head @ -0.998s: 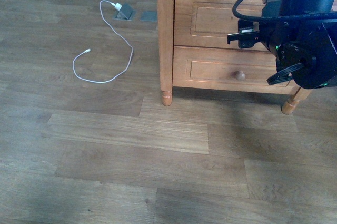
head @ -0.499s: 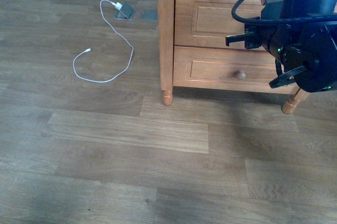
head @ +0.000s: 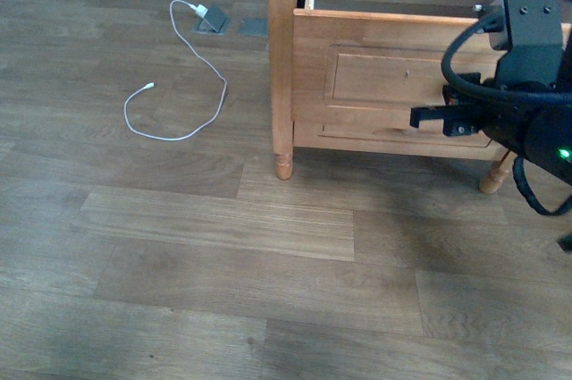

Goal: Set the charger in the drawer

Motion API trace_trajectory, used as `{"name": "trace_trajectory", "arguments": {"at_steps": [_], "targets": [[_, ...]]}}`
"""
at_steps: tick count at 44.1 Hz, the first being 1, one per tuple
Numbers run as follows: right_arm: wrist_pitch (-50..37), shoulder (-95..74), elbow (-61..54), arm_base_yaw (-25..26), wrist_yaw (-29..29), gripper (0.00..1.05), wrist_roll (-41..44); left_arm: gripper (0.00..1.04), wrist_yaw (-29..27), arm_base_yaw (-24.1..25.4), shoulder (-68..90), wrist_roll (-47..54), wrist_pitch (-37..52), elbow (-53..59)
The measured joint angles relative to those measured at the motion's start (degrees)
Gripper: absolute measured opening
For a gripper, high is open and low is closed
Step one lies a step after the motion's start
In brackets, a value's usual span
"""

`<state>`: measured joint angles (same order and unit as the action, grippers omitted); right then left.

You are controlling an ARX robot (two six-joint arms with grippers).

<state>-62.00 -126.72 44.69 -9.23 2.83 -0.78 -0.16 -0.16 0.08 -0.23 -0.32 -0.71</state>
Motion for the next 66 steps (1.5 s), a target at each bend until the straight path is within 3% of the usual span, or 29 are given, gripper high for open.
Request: {"name": "trace_trajectory", "arguments": {"at_steps": [23, 37, 46, 59, 66], "targets": [[-5.4, 11.5, -21.6, 1.7, -9.0, 0.21, -0.6, 0.99, 0.0, 0.0, 0.0, 0.0, 0.0, 0.0], [-4.9, 19.4, -26.4, 4.4, -9.3, 0.62, -0.3, 0.99, 0.0, 0.0, 0.0, 0.0, 0.0, 0.0], [7.6, 35.4, -28.6, 6.7, -13.6, 0.98, -0.6, 0.99, 0.0, 0.0, 0.0, 0.0, 0.0, 0.0], [33.3, 67.3, -26.5, 9.6, -22.3, 0.96, -0.5, 0.99, 0.0, 0.0, 0.0, 0.0, 0.0, 0.0], [42.2, 78.9, -25.3, 13.0, -25.6, 0.96, -0.5, 0.99, 0.0, 0.0, 0.0, 0.0, 0.0, 0.0]]}}
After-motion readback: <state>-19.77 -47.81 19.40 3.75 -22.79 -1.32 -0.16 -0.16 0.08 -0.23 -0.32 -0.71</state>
